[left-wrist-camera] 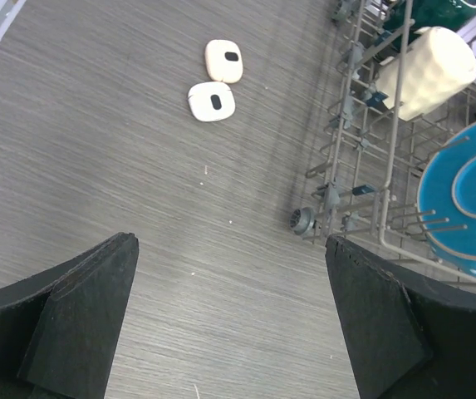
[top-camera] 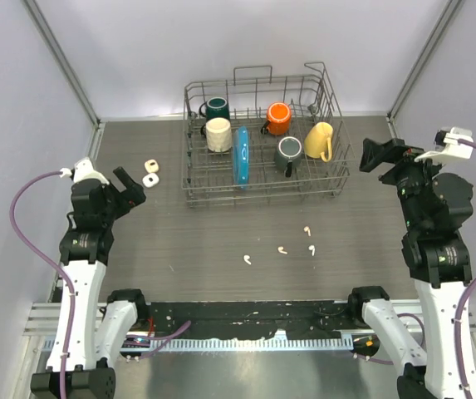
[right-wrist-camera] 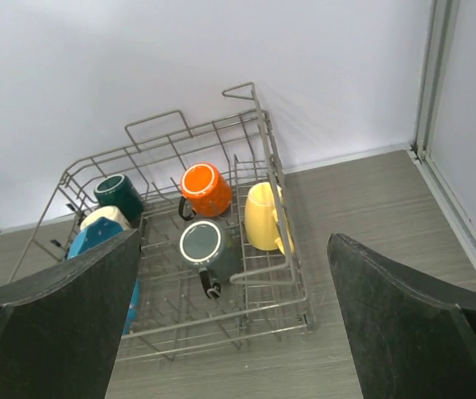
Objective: Insert the wireless bluetooth earbuds into the charging case
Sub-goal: Pick up the charging case at the center of the board.
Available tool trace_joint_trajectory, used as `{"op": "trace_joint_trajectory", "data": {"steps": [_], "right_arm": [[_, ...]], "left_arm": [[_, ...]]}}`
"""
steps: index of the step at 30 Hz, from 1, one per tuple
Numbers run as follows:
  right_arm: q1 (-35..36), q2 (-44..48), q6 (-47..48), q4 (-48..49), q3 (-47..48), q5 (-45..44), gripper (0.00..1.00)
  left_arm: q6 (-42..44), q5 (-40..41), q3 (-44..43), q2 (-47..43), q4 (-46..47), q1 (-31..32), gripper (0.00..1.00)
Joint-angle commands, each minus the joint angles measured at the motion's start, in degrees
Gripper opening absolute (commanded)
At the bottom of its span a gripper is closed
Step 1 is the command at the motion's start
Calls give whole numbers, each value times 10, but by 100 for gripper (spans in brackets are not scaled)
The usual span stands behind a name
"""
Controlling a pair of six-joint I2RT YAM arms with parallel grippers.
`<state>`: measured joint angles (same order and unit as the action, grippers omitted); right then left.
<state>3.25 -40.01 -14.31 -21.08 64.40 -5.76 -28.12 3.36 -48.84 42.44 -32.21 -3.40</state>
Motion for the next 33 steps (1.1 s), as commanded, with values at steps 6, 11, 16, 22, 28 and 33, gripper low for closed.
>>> {"op": "trace_joint_trajectory", "data": {"steps": [6,11,16,22,28,33], "right_arm": [[0,-81,28,-57,113,99,99],[-1,-105,75,-38,134,134,100],[-1,-132,77,23,122,33,100],[-1,-168,22,34,121,33,98],[0,-136,21,-49,132,171,98],[-1,-61,62,-132,107,308,98]], "left_arm": [[51,-11,-103,30,-45,0,100],[102,-62,-120,51,-27,1,100],[130,-85,-131,102,13,1,100],[110,-127,-178,169,-34,16,100],[127,-150,-74,95,35,16,100],[170,-128,-13,26,83,16,100]]}}
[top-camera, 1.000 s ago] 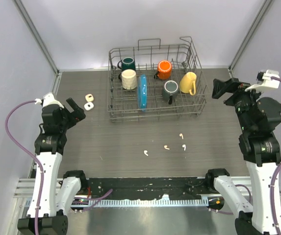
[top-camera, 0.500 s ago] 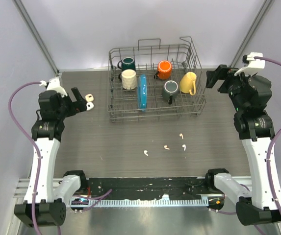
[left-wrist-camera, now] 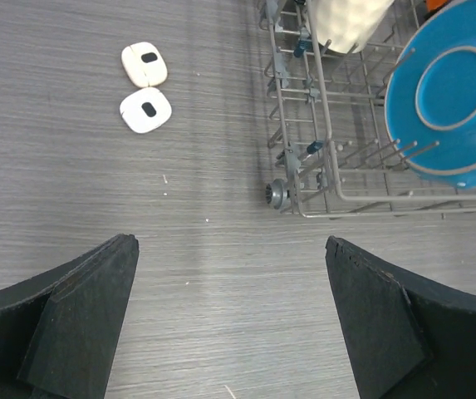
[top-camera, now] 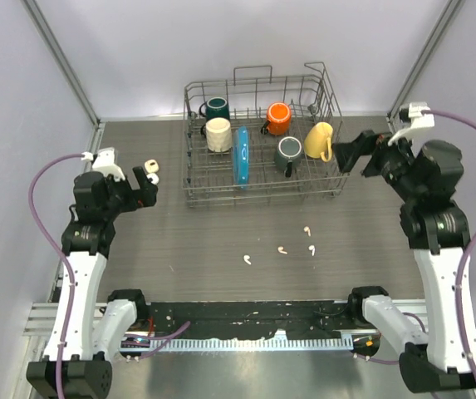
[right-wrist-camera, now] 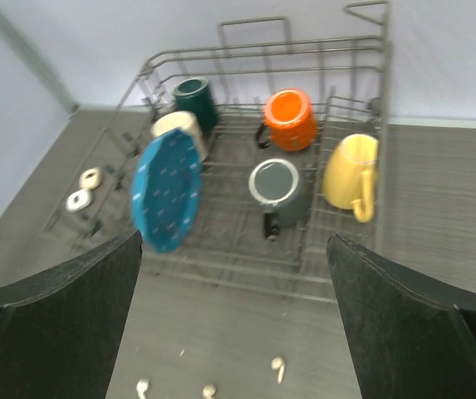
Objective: Insert the wireless bluetooth earbuds into the charging case
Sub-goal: Pick up the charging case at the center of the board.
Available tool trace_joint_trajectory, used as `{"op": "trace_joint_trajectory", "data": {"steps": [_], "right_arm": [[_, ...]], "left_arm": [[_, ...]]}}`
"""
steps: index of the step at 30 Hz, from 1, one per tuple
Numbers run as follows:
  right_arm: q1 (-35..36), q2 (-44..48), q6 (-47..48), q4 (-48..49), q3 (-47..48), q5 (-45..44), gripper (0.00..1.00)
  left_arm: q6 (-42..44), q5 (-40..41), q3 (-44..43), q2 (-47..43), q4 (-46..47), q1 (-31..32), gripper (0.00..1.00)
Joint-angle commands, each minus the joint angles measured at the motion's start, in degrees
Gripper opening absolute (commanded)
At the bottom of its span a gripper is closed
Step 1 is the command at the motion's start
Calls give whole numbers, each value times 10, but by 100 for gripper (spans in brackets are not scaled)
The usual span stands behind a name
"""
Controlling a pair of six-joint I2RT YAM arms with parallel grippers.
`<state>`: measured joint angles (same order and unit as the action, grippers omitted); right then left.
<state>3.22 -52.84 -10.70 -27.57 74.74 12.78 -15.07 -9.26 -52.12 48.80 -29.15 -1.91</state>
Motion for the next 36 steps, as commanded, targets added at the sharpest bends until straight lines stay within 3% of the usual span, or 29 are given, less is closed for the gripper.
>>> {"op": "trace_joint_trajectory", "data": {"steps": [1,6,10,13,16,20,32,36], "right_arm": [[-1,80,31,-91,19,131,98],[-1,124,59,-159,-3,139,98],[6,143,66,-174,-4,122,98],[24,140,35,-165,-1,108,98],[31,130,21,-158,-5,131,98],[40,133,36,-169,4,105,98],[60,154,60,-192,5,75,98],[62,156,59,-195,3,73,98]], "left_arm": [[62,-23,0,-39,39,1,100],[184,-103,-5,-25,-4,1,100],[297,-76,0,-5,-22,2,100],[329,-51,31,22,26,1,100],[372,-67,21,77,59,1,100],[434,-94,-20,160,38,-7,100],[464,-213,-151,421,23,-76,100],[485,-216,-241,497,-50,-77,100]]}}
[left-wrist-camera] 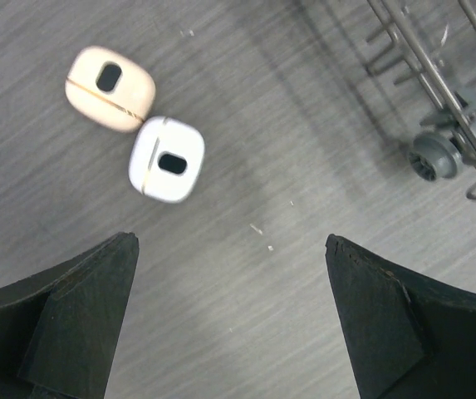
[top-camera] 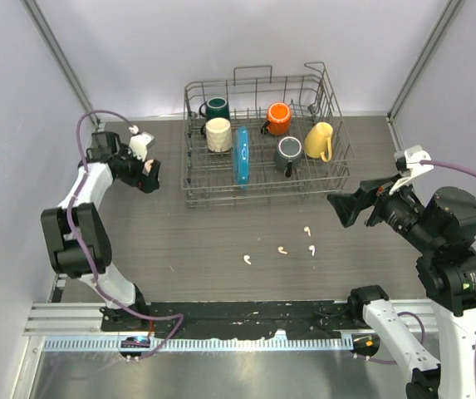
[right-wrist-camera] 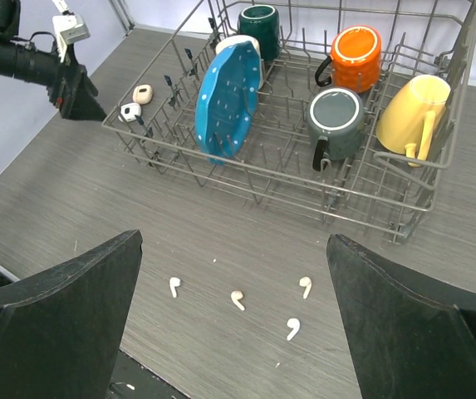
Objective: Insert the wireless bluetooth earbuds into the charging case
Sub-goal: Pick up the charging case at the center of the board.
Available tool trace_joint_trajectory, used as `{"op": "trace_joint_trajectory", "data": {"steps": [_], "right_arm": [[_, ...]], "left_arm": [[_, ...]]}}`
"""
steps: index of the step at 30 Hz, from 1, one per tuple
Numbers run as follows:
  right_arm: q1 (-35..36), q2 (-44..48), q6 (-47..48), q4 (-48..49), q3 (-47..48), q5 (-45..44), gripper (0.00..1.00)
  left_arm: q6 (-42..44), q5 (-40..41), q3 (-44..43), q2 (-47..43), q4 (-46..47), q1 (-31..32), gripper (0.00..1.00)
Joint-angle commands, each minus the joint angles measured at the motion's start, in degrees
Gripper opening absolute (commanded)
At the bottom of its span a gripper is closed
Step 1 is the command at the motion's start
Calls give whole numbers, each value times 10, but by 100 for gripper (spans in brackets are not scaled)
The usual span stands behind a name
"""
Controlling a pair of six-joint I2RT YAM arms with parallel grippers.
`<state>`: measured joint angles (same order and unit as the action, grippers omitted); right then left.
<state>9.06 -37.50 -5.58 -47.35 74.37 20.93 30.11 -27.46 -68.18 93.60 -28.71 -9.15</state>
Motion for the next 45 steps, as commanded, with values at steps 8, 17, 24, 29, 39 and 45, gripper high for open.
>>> {"op": "trace_joint_trajectory", "data": {"steps": [8,17,24,29,39,45], "right_arm": [[7,-2,20,-2,3,-31,98],[9,-11,22,4,-19,-33,98],[10,-20,22,8,-26,-38,98],[10,-27,20,6,-26,-40,99],[9,-36,20,10,-32,-46,98],[10,-44,15,13,-35,-47,98]], "left_arm": [[74,30,-125,139,-93,-6,100],[76,42,-186,183,-91,-5,100],[75,19,-260,225,-120,-6,100],[84,10,-282,252,-158,-5,98],[66,14,-275,276,-164,2,97],[64,25,-289,285,-175,11,97]]}}
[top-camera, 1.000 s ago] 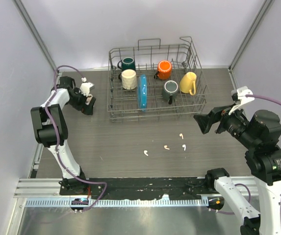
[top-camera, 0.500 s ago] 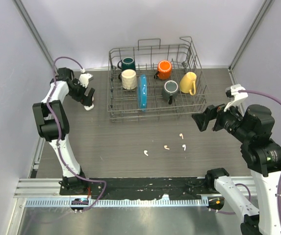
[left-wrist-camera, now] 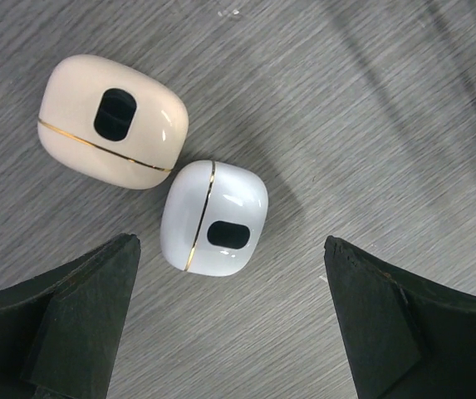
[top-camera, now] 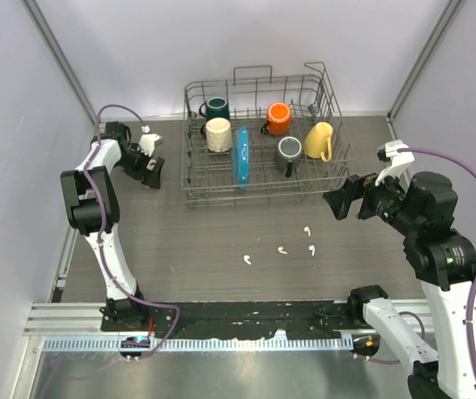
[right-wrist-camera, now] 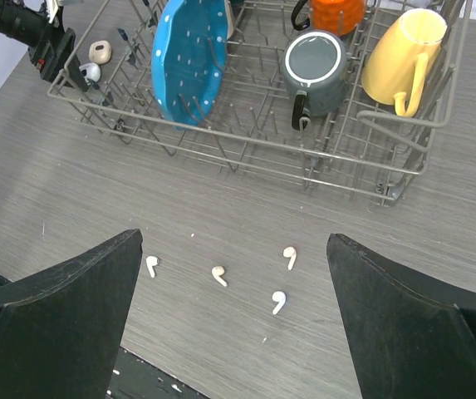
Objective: Insert the wireless bluetooth earbuds into the charging case
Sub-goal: Pick up the charging case at the center of the board.
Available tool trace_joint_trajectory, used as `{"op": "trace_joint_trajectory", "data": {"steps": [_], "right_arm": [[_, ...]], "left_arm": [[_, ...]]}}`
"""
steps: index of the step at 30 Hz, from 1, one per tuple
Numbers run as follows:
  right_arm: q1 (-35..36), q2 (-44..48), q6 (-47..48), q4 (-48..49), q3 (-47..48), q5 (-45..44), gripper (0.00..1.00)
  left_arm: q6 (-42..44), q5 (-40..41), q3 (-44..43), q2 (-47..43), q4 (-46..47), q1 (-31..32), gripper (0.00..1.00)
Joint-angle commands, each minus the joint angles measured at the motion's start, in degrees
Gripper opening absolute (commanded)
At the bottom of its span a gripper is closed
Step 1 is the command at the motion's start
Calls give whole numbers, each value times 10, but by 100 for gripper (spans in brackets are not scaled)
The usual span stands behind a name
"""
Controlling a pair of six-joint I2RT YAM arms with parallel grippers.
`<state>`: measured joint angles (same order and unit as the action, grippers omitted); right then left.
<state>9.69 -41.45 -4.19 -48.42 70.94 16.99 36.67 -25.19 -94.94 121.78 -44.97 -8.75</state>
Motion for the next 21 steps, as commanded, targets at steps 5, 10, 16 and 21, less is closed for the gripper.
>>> {"op": "trace_joint_trajectory", "data": {"steps": [5,10,16,21], "right_arm": [[3,-6,1,25,-4,-13,98],[3,-5,3,23,-4,-17,98],[3,1,6,23,-8,-22,98],[3,4,7,22,-8,-21,98]], "left_arm": [[-8,32,-27,15,-6,24,96],[-12,77,-46,31,-29,43,94],[-12,86,-10,21,-16,43,91],[-20,94,15,13,-7,42,86]]}}
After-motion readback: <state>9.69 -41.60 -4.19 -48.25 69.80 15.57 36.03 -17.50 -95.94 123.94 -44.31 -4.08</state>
